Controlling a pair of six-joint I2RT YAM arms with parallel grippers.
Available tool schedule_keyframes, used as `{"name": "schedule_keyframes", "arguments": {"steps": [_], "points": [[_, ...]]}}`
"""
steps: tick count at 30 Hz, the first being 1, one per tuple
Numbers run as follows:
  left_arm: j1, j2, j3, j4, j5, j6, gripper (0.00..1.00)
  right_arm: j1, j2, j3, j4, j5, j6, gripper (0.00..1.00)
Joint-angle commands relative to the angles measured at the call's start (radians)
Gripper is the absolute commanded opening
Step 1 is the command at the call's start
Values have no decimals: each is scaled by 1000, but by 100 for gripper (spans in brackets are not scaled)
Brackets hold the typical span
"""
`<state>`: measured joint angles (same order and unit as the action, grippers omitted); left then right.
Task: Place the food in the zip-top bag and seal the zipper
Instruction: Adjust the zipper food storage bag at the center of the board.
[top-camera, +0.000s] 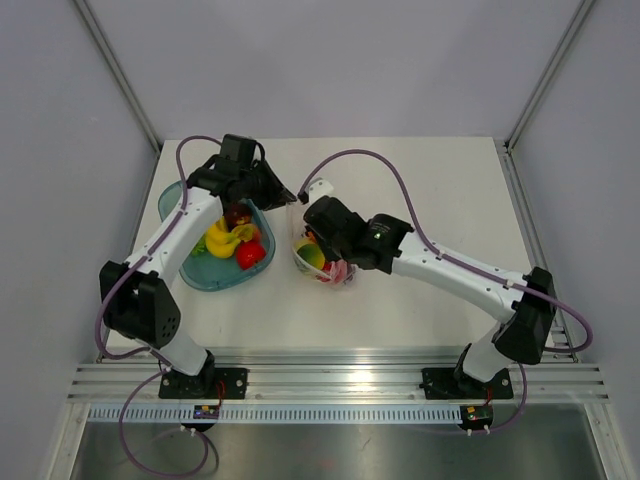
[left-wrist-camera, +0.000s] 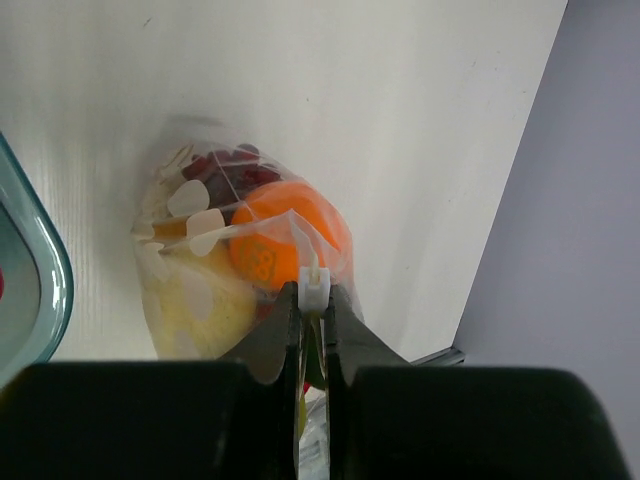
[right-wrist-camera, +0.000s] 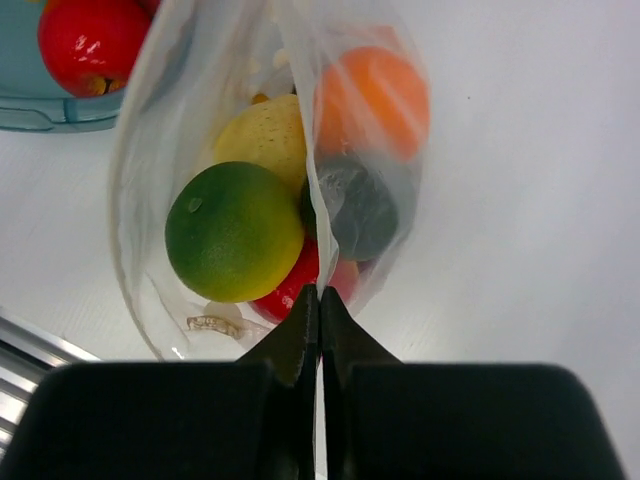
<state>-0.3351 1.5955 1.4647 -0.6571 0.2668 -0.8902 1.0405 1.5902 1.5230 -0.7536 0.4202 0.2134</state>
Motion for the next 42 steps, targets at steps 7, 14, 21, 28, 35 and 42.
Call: {"name": "schedule_keyframes", "arguments": {"steps": [7,14,21,28,35,42], "points": [[-5,-147,-89,53,-35,-62,0,-232,-96,21,184,-162,-141,0],[-64,-149,-81,19,-95,-96,0,-238,-24,88,145,-288,-198,39],[-64,-140,-66,-41,-181,-164,0,-238,-41,134,63,-464,-249,97],[-67,-111,8,-153,-238,-191,0,-228,2,206,62,-462,-316,100],[-67,-106,17,-170,-242,-210,0,-111,128,345,-4,-357,-445,100],[-67,-103,23,-176,-245,-219,0,-73,195,362,19,-348,-463,100]]}}
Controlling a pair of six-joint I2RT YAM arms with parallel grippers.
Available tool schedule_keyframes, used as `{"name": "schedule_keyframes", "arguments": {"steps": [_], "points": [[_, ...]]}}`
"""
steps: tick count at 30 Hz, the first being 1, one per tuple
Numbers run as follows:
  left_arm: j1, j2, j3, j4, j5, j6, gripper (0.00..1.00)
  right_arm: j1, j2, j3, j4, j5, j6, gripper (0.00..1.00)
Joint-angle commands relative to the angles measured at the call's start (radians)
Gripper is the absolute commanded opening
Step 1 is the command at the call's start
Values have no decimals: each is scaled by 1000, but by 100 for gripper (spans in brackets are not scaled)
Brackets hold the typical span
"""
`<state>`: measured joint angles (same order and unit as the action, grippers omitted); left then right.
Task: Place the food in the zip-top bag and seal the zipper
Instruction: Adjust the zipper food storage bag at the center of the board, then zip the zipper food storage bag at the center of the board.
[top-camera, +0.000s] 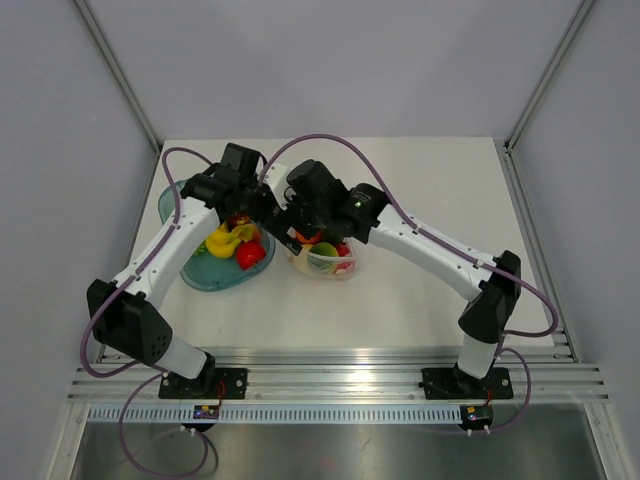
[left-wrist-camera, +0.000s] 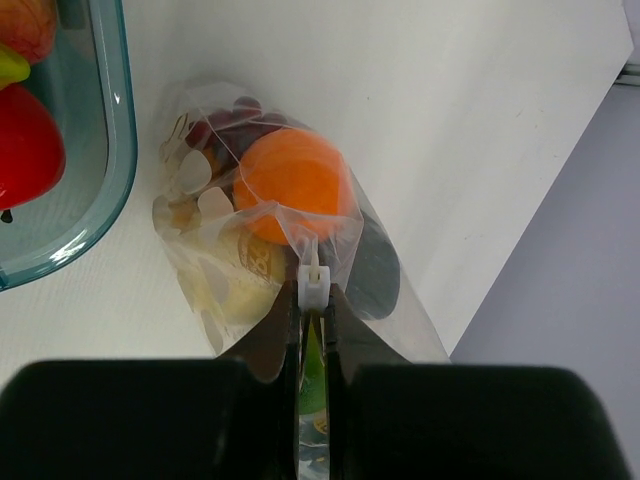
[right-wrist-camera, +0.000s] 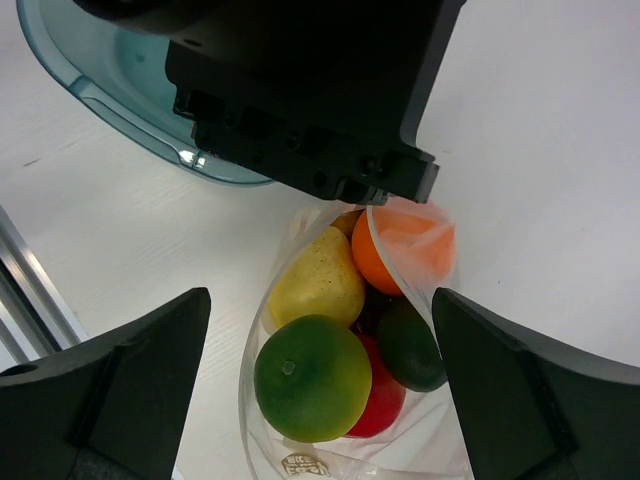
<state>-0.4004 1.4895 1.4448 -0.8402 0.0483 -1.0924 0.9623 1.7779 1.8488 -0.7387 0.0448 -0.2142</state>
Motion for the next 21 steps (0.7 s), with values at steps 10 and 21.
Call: {"name": "schedule_keyframes", "arguments": {"steps": [10,21], "points": [[-2,5,45,18,-8,-20,0,13,57,-31,50,90,-11,75],[0,5,45,18,-5,-32,0,12,46,-91,102,102,19,24]]}}
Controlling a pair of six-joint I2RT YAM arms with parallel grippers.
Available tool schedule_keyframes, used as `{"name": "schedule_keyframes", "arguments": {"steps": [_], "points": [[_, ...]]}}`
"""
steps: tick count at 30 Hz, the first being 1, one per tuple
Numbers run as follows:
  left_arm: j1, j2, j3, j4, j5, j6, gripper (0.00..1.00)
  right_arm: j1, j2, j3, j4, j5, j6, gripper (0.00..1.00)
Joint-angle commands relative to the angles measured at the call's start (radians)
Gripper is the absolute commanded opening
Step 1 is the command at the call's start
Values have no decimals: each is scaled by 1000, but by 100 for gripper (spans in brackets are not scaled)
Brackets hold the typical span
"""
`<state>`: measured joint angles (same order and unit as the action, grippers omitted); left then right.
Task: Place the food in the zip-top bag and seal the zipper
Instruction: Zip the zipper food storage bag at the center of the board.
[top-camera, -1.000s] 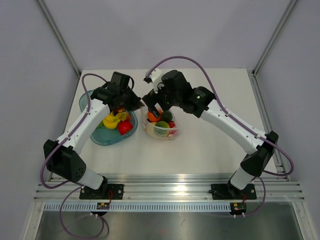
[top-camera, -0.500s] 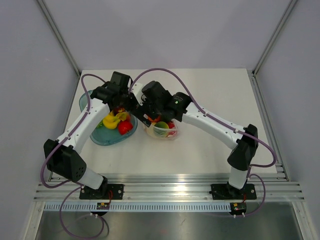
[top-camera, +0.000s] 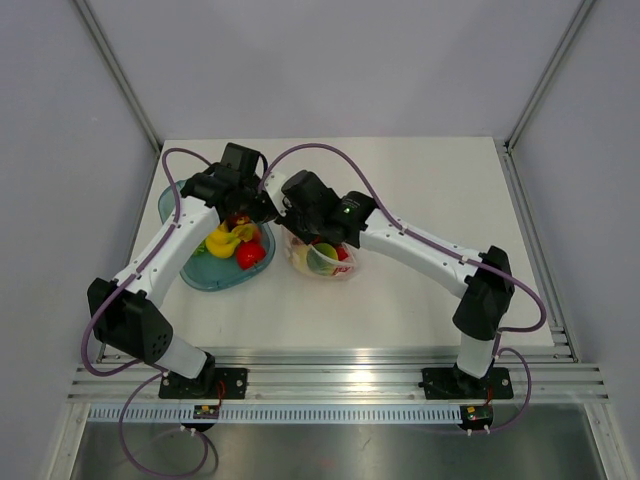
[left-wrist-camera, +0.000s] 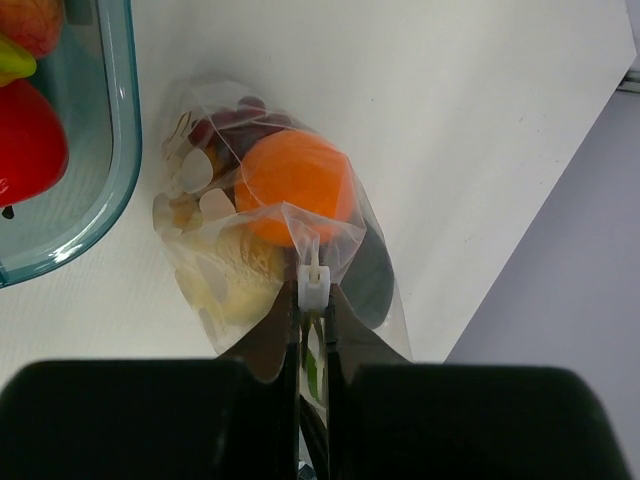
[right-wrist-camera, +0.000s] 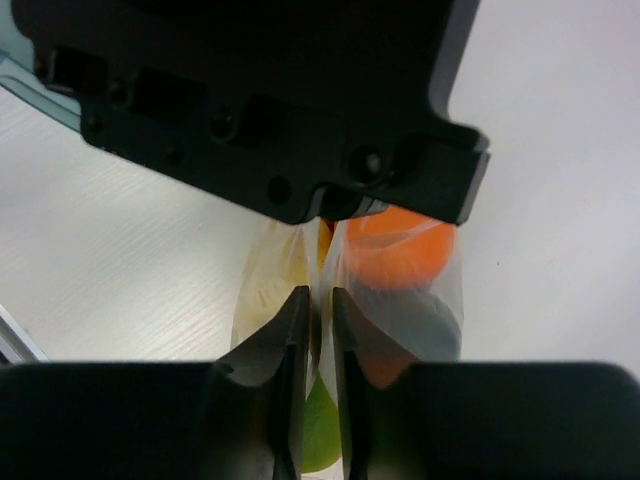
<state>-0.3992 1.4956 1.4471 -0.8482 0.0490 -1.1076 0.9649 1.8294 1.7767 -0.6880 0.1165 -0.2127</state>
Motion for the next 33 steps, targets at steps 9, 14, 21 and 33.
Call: {"name": "schedule_keyframes", "arguments": {"steps": [9,14,21,33], "points": [[5,12,52,38,25,48,16,-35,-76,-92,117,-20,59,0],[60,6,24,125,193,196,23,-95,-145,-160,149,-157,69,0],[154,-17,1,244,330,344,68,-155,-234,-226,177,-259,52,0],[189,-171,-327,809,567,651,79,-242,-469,-493,413,-478,-103,0]]}}
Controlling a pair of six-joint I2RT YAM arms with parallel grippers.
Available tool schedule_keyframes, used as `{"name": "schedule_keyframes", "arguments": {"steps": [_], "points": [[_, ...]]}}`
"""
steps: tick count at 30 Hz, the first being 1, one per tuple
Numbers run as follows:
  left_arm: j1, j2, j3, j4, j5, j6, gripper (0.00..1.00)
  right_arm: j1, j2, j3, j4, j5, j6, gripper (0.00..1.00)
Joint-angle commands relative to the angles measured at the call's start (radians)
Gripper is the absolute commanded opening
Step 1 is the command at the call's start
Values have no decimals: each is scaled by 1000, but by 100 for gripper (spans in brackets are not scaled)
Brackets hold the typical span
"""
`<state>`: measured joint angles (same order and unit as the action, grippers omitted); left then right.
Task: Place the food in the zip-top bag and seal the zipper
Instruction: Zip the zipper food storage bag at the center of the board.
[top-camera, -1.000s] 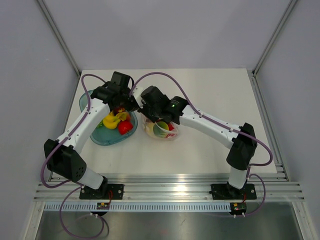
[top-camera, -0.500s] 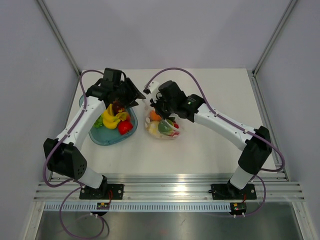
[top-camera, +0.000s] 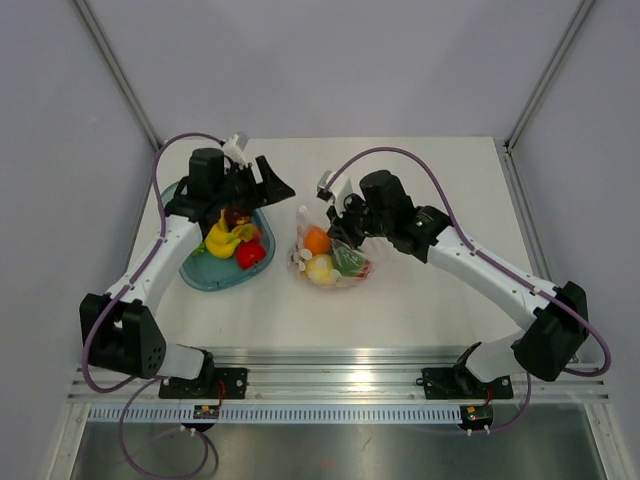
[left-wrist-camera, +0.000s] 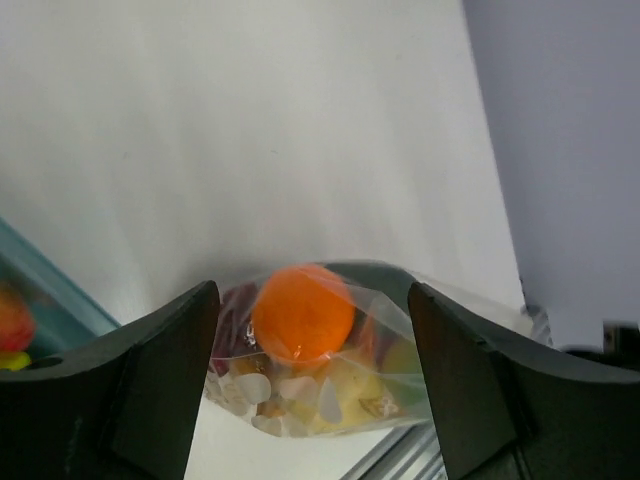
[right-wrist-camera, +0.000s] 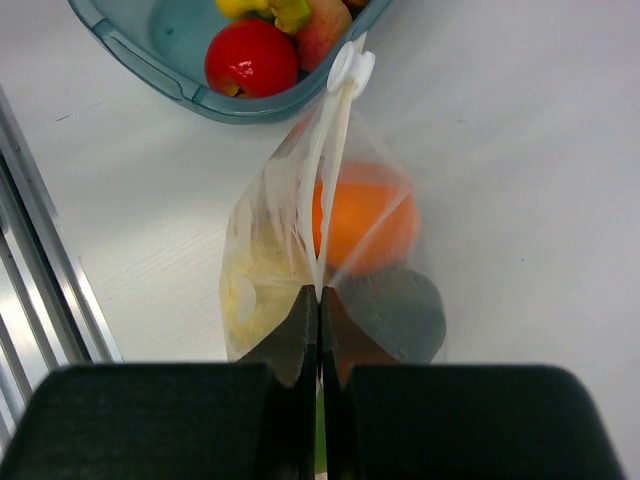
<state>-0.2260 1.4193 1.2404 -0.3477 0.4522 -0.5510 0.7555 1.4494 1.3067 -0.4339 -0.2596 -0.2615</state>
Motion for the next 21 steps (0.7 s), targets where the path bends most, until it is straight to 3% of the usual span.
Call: {"name": "schedule_keyframes", "arguments": {"steps": [1,2,5,12,15,16,21], "points": [[23,-118,-172,411,310,80,80,-36,-93,-30,158,-116,-59,0],[42,-138,-236,625,378,53,80,-47,-99,-30,150,-127,-64,0],[53,-195,-377,850,509,-1,81,-61,-95,-21,106,-185,-85,0],[48,-145,-395,886,741,77,79,-84,-106,-49,119,-291,-104,0],[31,-137,-384,819,749,185,79,-85,-104,-50,116,-299,-110,0],[19,-131,-354,702,743,236,79,-85,-101,-47,112,-299,-113,0],[-9,-100,-272,440,761,486,77,-87,-107,-44,96,-299,-119,0]]}}
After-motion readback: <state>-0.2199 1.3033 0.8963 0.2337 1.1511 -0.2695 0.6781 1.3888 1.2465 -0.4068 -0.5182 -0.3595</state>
